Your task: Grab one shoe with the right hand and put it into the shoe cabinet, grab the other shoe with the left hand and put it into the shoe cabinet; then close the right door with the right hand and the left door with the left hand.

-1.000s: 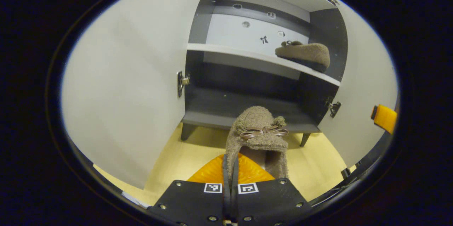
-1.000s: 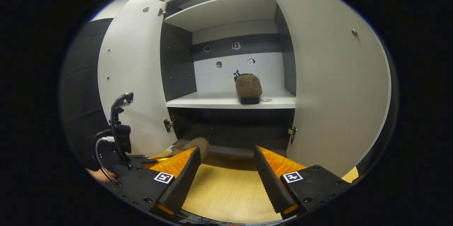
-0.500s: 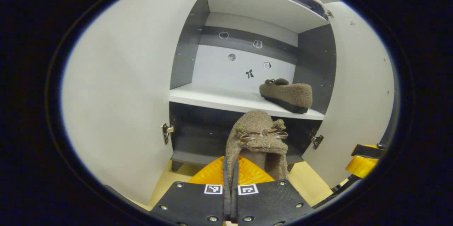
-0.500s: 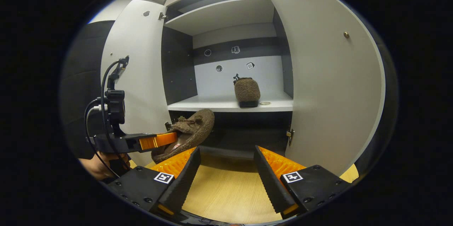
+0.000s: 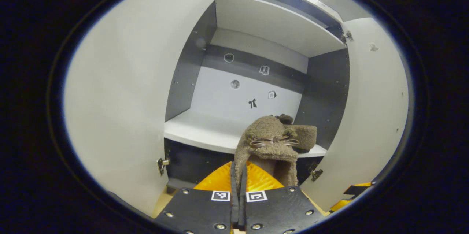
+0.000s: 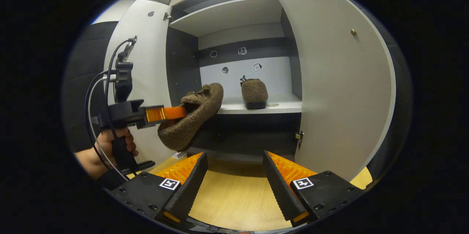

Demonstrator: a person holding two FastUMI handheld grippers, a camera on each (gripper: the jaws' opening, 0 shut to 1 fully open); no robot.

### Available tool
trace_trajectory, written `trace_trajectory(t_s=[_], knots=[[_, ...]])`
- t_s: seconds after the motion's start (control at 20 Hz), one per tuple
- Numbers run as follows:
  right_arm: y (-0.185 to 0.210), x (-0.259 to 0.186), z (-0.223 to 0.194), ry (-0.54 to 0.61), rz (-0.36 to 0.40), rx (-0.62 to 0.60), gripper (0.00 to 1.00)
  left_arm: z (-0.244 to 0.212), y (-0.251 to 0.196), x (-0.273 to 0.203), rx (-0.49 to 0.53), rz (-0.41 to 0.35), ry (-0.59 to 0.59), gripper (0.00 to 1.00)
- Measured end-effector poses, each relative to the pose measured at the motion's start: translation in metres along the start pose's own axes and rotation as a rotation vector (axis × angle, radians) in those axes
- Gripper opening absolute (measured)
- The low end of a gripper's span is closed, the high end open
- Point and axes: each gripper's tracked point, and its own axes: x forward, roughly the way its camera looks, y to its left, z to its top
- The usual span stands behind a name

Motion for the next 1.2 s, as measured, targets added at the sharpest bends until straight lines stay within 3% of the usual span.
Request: trace_trajectory(t_s=[0.2, 0.25, 0.3, 0.35, 0.7, 0.85, 0.95, 1.05, 1.2], knots=[[-0.005, 0.003, -0.003, 0.007, -0.027, -0.002, 0.96, 0.036, 0.01, 0.036, 0.011, 0.025, -0.053, 0.01], [-0.007, 0.002, -0.005, 0.007, -0.038, -0.002, 0.96, 0.043, 0.012, 0.046, 0.017, 0.031, -0.064, 0.08], [-0.008, 0.003, -0.006, 0.009, -0.047, 0.0, 0.96, 0.05, 0.015, 0.058, 0.025, 0.036, -0.072, 0.08], [-0.009, 0.003, -0.008, 0.012, -0.053, 0.004, 0.96, 0.056, 0.017, 0.069, 0.034, 0.041, -0.077, 0.01], [-0.021, 0.004, -0.009, 0.014, -0.115, 0.001, 0.96, 0.069, 0.027, 0.149, 0.049, 0.079, -0.042, 0.01], [-0.029, 0.002, -0.008, 0.013, -0.143, 0.005, 0.96, 0.067, 0.034, 0.17, 0.094, 0.121, -0.015, 0.01], [-0.032, 0.0, -0.007, 0.012, -0.153, 0.011, 0.96, 0.073, 0.028, 0.18, 0.097, 0.11, -0.024, 0.02], [-0.034, -0.005, -0.003, 0.0, -0.158, 0.015, 0.96, 0.085, 0.023, 0.173, 0.116, 0.092, -0.047, 0.13], [-0.035, -0.012, 0.007, -0.033, -0.157, 0.015, 0.96, 0.094, 0.011, 0.146, 0.16, 0.082, -0.082, 0.75]])
